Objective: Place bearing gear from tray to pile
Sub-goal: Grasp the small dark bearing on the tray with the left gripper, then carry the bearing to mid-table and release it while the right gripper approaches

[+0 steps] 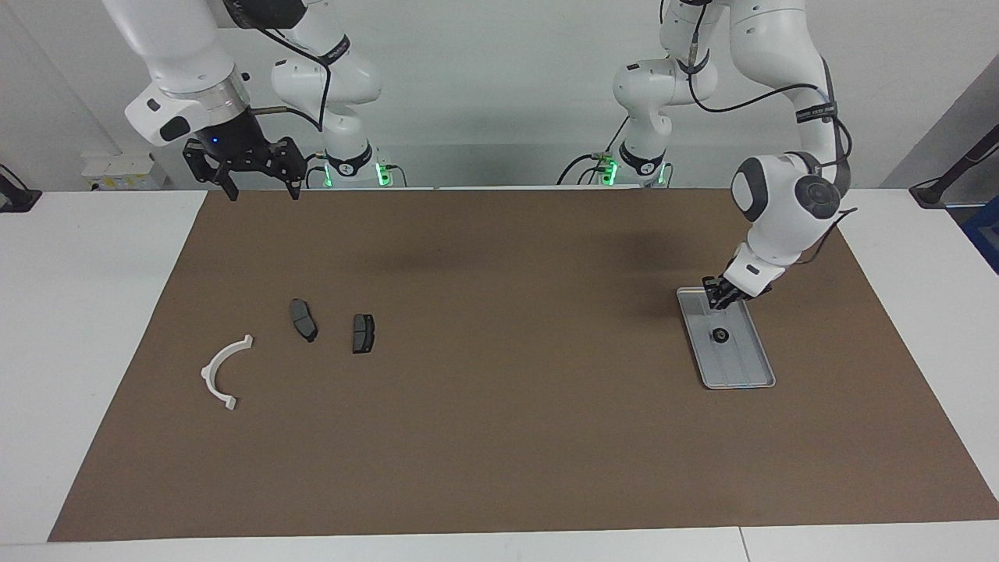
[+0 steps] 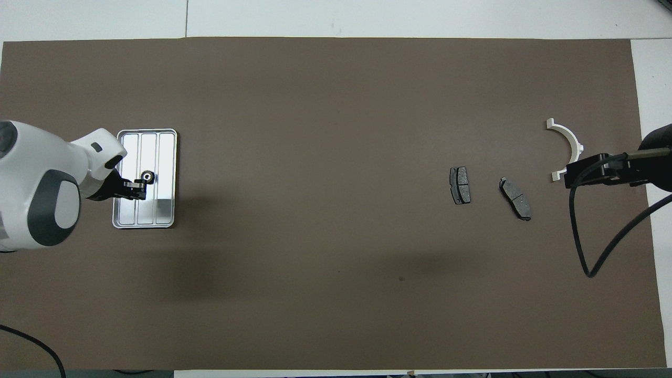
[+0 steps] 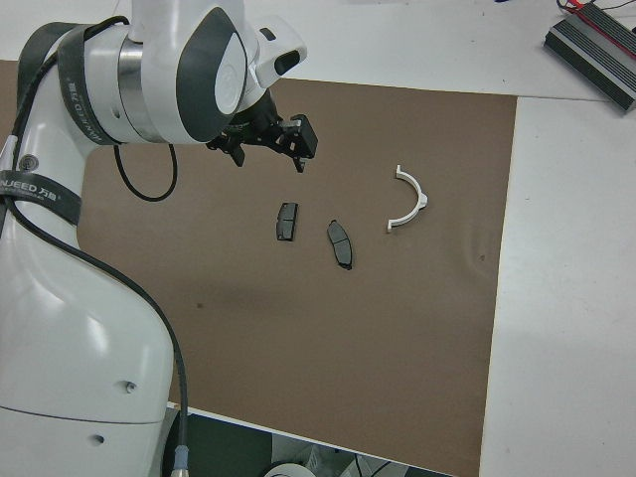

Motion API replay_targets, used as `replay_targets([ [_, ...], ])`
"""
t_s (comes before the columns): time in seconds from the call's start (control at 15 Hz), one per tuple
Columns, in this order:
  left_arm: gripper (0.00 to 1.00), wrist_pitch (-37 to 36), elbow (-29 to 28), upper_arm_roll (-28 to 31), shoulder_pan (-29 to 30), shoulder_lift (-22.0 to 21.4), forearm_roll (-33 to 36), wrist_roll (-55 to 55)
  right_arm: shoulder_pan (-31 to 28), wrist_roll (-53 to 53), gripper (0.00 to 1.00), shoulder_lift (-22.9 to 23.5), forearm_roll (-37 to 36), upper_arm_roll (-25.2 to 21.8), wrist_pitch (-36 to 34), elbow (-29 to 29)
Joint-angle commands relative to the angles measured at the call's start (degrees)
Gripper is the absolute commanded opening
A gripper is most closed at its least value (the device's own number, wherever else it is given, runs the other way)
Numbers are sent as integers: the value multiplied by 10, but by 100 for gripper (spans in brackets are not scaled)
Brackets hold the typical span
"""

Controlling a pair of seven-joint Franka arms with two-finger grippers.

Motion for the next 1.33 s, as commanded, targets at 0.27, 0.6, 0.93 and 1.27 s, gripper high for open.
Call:
replay_targets([
  [0.27,0,-25,78,-6,-243,3,-6,-405,-4,5,100,-6,15,-2,8,-6],
  [0.6,0,54,74,-6,-343,70,17,-552,-4,4,100,-6,15,-1,8,-6],
  [0.93,0,111,72,-5,-358,133,64,-613,-3,8,100,-7,14,-1,8,-7],
  [1.27,0,128,69,-6,-357,137,87,-630,-3,7,100,-7,15,-1,8,-7],
])
